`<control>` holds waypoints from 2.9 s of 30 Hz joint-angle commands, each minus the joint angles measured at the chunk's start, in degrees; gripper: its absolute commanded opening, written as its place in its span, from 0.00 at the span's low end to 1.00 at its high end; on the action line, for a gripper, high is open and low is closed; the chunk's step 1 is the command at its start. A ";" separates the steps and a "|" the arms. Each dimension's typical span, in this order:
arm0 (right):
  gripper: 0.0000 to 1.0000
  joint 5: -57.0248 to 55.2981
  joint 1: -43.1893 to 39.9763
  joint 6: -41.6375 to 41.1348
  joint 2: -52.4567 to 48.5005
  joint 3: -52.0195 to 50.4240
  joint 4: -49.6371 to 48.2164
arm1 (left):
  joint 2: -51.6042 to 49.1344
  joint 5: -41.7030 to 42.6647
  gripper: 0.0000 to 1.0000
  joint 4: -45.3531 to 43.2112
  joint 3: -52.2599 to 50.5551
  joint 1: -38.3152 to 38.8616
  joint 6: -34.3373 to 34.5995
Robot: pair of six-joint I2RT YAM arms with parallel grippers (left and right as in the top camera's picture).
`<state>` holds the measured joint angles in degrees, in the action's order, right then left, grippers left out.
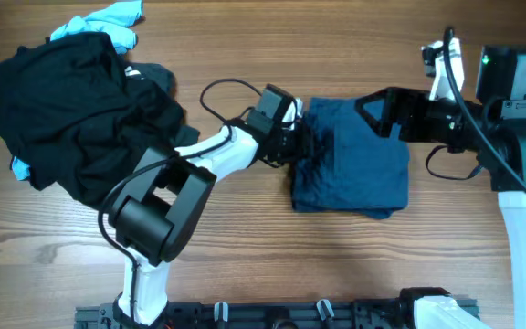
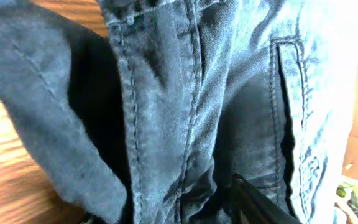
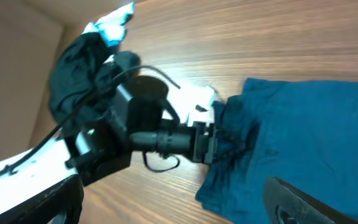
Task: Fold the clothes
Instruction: 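Release the shorts and pull both grippers outward away from the bundle, then grasp the folded navy shorts' right edge with the right gripper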
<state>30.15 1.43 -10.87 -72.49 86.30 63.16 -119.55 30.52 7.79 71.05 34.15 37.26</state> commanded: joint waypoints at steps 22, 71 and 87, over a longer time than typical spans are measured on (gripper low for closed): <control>0.04 -25.70 -0.96 -36.44 -4.92 -19.65 12.50 | 3.72 1.70 0.59 16.09 -1.68 -33.09 -14.60; 0.75 9.44 -17.57 -8.63 -20.74 -30.58 -15.82 | 3.61 -3.26 0.63 16.70 -1.68 -29.20 -14.60; 0.87 7.58 -16.37 -23.76 -19.21 -61.02 -54.75 | 3.61 -4.74 0.62 16.81 -1.68 -29.14 -16.11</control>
<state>44.45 -15.62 -31.97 -88.68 30.44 9.85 -115.22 28.95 23.88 70.28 4.62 22.74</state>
